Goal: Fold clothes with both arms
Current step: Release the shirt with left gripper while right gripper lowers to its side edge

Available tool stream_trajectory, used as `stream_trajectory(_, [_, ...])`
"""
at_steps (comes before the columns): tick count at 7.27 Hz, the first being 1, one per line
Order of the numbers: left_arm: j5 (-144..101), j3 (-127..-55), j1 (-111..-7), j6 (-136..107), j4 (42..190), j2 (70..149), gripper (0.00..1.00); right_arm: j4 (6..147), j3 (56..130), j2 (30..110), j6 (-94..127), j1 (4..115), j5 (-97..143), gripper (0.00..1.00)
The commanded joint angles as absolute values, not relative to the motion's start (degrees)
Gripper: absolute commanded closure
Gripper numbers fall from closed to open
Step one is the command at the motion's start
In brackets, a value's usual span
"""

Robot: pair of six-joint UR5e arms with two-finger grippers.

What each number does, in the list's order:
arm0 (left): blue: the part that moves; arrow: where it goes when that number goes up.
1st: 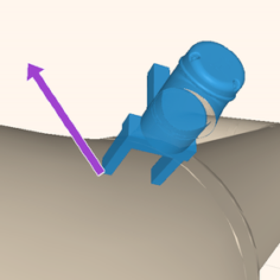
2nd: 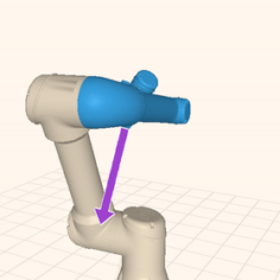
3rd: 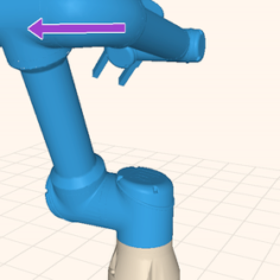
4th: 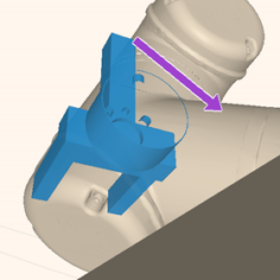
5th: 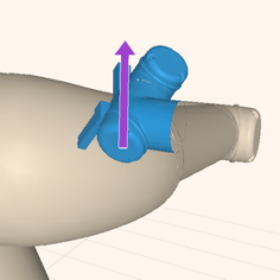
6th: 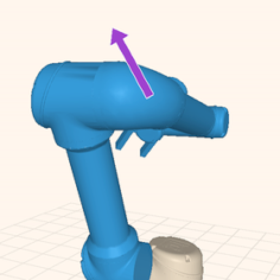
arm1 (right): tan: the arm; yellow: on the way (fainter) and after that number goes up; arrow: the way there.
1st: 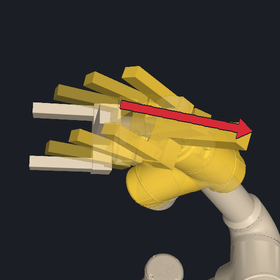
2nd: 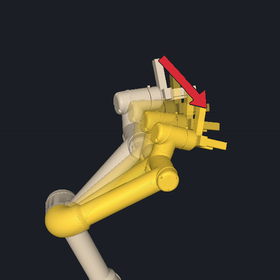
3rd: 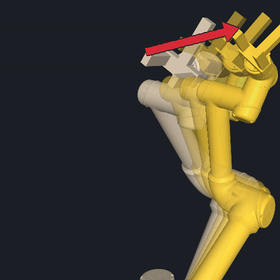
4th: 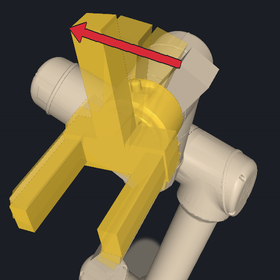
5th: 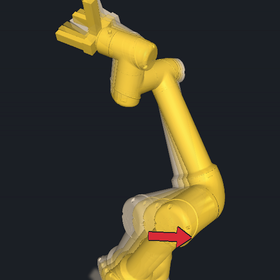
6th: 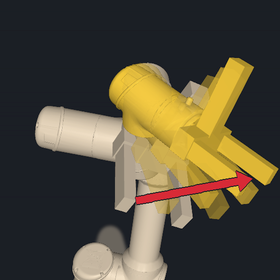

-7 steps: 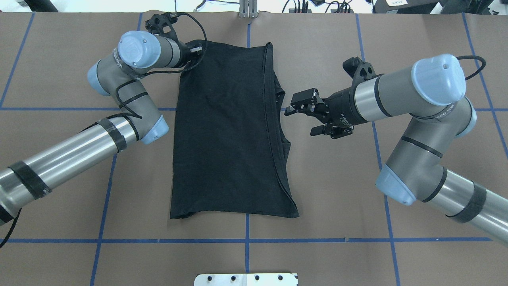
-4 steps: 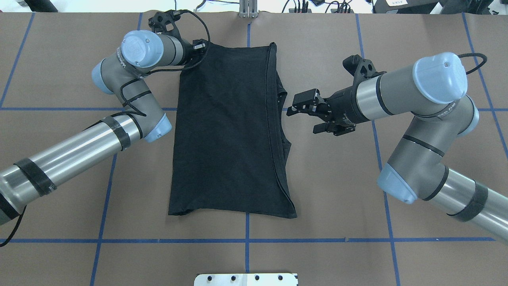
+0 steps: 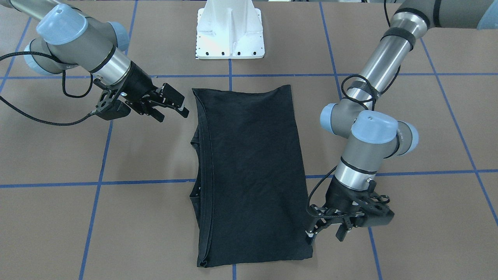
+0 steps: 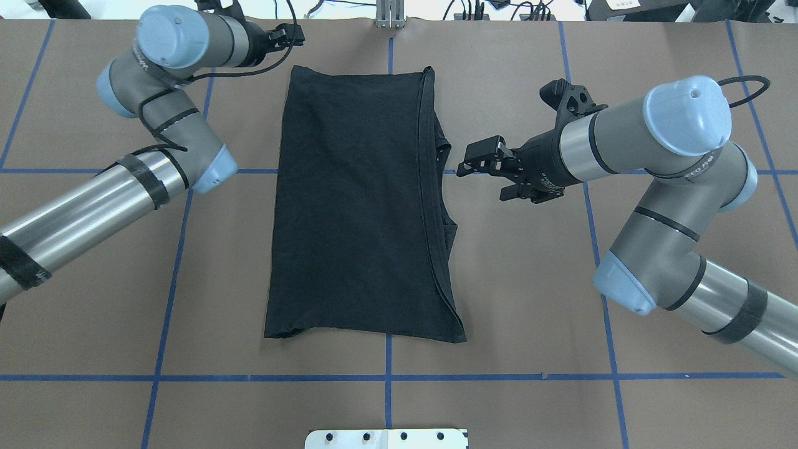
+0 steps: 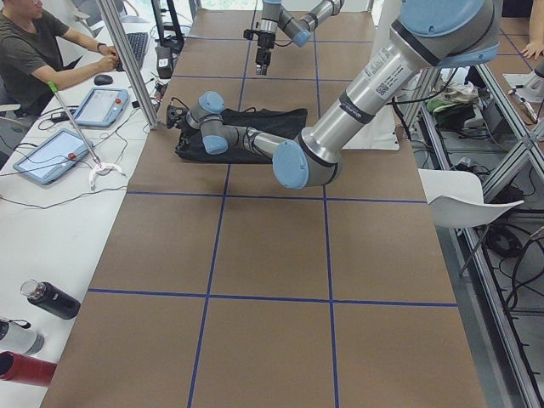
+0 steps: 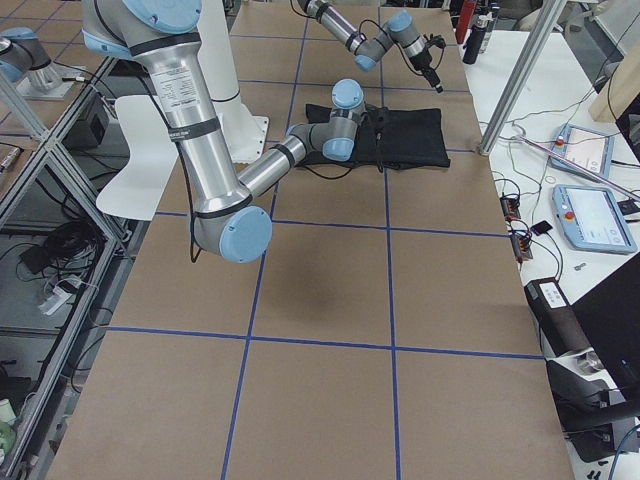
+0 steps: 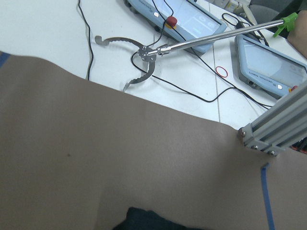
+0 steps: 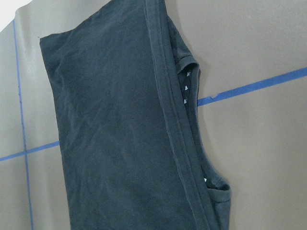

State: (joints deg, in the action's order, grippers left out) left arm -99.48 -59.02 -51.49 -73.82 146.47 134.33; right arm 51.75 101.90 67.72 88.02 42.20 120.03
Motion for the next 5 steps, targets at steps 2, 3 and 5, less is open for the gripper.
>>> stream_trajectory(2, [-108.80,-80.34,-54.05,-72.33,138.30,122.03,0.00,64.99,102.65,64.08,78.44,38.26,111.32,0.01])
stream_trajectory(3, [-109.16,-87.73,-54.05,-72.33,133.12,119.30,0.00,68.78,102.74,63.64,72.66,35.10,106.48,0.01])
stream_trajectory(5, [-109.25,-95.08,-53.88,-72.33,128.07,116.81,0.00,73.55,103.54,63.55,65.69,27.02,97.94,0.01])
